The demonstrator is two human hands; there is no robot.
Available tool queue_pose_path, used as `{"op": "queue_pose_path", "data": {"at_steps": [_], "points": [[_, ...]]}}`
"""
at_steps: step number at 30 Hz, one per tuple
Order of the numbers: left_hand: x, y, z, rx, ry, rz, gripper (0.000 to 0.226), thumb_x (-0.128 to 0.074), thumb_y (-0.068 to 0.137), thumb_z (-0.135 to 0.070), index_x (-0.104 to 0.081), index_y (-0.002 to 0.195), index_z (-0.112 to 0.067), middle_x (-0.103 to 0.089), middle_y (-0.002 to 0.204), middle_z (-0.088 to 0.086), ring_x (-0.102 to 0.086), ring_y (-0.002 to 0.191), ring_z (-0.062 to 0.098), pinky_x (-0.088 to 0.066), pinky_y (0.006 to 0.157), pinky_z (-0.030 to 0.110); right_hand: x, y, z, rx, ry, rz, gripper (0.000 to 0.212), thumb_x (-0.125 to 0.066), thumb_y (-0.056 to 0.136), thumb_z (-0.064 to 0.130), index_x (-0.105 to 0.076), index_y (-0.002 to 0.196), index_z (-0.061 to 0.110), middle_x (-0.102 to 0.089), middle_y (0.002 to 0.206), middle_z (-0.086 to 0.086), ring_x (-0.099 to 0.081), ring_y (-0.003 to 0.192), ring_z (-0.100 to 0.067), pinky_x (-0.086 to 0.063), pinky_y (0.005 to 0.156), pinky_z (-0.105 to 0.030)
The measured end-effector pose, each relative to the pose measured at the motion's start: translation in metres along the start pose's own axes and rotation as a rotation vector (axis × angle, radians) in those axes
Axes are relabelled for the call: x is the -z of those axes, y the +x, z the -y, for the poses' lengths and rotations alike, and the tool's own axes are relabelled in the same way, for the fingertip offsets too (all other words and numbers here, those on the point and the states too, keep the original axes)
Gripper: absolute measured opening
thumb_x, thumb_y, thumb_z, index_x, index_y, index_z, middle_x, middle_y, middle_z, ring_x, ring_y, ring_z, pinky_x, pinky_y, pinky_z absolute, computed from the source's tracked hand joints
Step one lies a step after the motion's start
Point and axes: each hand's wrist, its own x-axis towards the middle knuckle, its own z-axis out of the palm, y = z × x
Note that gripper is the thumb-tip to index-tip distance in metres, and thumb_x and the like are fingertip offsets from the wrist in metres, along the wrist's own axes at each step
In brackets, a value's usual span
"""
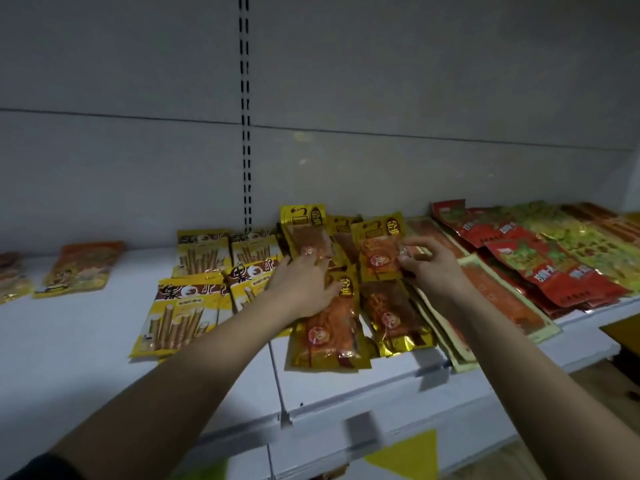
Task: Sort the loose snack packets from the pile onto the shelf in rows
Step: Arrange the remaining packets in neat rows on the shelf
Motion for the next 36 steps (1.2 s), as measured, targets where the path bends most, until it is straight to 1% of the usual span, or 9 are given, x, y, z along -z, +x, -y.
{"op": "queue_pose_path", "data": {"at_steps": [2,5,9,14,16,22,26,32,36], "points": [[0.002,0.008,-0.002,0.031,0.017,0.019,0.072,-0.028,0.102,-0.062,-0.026,0.159,-0.019,-0.017,0.167,0.007,-0.02,0.152,0.027,-0.018,0.121,0.047,-0.009,0.025,0.004,0.009,-0.009,0.036,0.023,-0.06,0.094,-0.002,-0.061,0.113,0.011,-0.063,0.115,-0.018,-0.066,0.095,-0.028,-0.059,0.084,-0.041],[0.013,0.01,-0.004,0.073,-0.063,0.048,0.074,-0.03,0.101,-0.064,-0.022,0.16,-0.02,-0.014,0.168,0.007,-0.02,0.152,0.029,-0.021,0.12,0.045,-0.02,0.056,0.008,0.116,-0.221,0.079,0.021,-0.062,0.096,0.009,-0.059,0.117,0.01,-0.061,0.118,-0.014,-0.065,0.088,-0.023,-0.053,0.055,-0.019],[0.03,-0.005,-0.004,0.031,-0.102,0.109,0.08,-0.047,0.097,-0.062,-0.016,0.16,-0.025,-0.005,0.169,0.001,-0.008,0.155,0.022,-0.012,0.124,0.038,-0.016,0.07,0.015,0.351,-0.677,0.067,0.034,-0.059,0.096,0.024,-0.055,0.128,0.014,-0.048,0.129,-0.013,-0.057,0.105,-0.027,-0.048,0.084,-0.029],[0.04,-0.034,-0.019,0.003,-0.168,0.332,0.094,-0.072,0.085,-0.054,-0.018,0.16,-0.032,-0.009,0.167,-0.01,-0.01,0.153,0.016,-0.013,0.122,0.036,-0.001,0.07,0.019,0.499,-0.669,0.286,0.013,-0.058,0.096,0.018,-0.06,0.108,0.016,-0.063,0.106,-0.008,-0.066,0.074,-0.016,-0.042,0.056,-0.014],[0.03,-0.04,-0.036,0.042,-0.118,0.366,0.097,-0.073,0.084,-0.054,-0.018,0.16,-0.032,-0.011,0.167,-0.01,-0.014,0.153,0.018,-0.017,0.121,0.037,0.002,0.07,0.013,0.541,-0.718,0.371,0.01,-0.059,0.096,0.02,-0.062,0.105,0.018,-0.065,0.106,-0.004,-0.064,0.086,-0.018,-0.041,0.064,-0.021],[0.014,-0.046,-0.068,0.196,-0.108,0.188,0.096,-0.065,0.086,-0.063,-0.016,0.16,-0.028,-0.01,0.168,-0.006,-0.013,0.153,0.019,-0.018,0.123,0.04,0.002,0.066,-0.008,0.688,-1.056,0.615,0.033,-0.056,0.099,0.031,-0.058,0.13,0.021,-0.047,0.14,-0.007,-0.048,0.127,-0.029,-0.042,0.105,-0.041],[0.016,-0.062,-0.071,0.236,-0.148,0.04,0.082,-0.059,0.093,-0.058,-0.024,0.159,-0.024,-0.018,0.166,-0.004,-0.018,0.152,0.018,-0.021,0.123,0.04,0.002,0.065,-0.005,0.681,-1.198,0.622,0.029,-0.049,0.1,0.026,-0.063,0.123,0.015,-0.052,0.128,-0.009,-0.054,0.12,-0.032,-0.049,0.096,-0.043],[0.034,-0.111,-0.042,0.337,-0.067,-0.242,0.061,-0.047,0.1,-0.055,-0.043,0.151,-0.022,-0.041,0.156,0.001,-0.035,0.143,0.021,-0.03,0.117,0.037,-0.039,-0.004,0.028,0.921,-1.004,0.676,0.036,-0.048,0.1,0.03,-0.056,0.134,0.018,-0.054,0.136,-0.005,-0.048,0.128,-0.028,-0.044,0.101,-0.042],[0.039,-0.169,0.004,0.539,0.004,-0.308,0.053,-0.043,0.099,-0.058,-0.056,0.139,-0.026,-0.056,0.141,0.001,-0.045,0.132,0.024,-0.04,0.105,0.039,-0.096,-0.068,0.044,0.985,-0.879,0.761,0.022,-0.051,0.097,0.031,-0.064,0.113,0.025,-0.067,0.119,-0.002,-0.059,0.111,-0.027,-0.049,0.088,-0.038]]}}
